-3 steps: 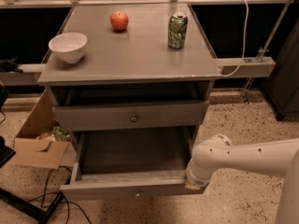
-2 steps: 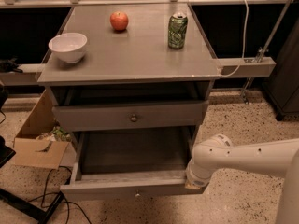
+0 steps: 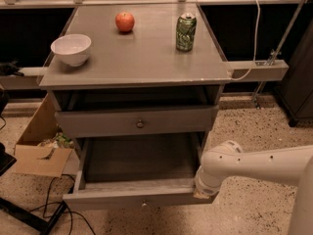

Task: Open middle drawer

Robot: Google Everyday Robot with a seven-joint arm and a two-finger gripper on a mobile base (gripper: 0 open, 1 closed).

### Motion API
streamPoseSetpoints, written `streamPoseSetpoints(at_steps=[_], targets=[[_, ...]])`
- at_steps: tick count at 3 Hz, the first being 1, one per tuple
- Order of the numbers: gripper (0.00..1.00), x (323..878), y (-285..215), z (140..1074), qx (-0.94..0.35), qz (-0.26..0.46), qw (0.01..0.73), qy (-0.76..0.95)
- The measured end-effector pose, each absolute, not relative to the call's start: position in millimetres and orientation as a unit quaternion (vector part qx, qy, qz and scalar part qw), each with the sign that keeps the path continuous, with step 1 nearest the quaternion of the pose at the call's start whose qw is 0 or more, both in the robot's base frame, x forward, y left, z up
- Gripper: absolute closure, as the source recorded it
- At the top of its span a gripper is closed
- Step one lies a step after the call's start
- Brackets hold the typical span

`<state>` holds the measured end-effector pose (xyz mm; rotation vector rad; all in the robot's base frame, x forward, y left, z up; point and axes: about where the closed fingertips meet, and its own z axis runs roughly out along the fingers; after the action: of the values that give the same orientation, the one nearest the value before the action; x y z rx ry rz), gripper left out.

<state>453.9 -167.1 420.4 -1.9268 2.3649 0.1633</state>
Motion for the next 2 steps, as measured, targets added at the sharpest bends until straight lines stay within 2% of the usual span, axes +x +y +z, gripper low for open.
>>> streamPoseSetpoints(at_steps=[1, 2], targets=[[0.05, 453.9, -167.1, 420.3, -0.63, 0.053, 0.043, 0.773], [0.0, 453.9, -167.1, 420.3, -0.63, 0.053, 0.043, 0.773]])
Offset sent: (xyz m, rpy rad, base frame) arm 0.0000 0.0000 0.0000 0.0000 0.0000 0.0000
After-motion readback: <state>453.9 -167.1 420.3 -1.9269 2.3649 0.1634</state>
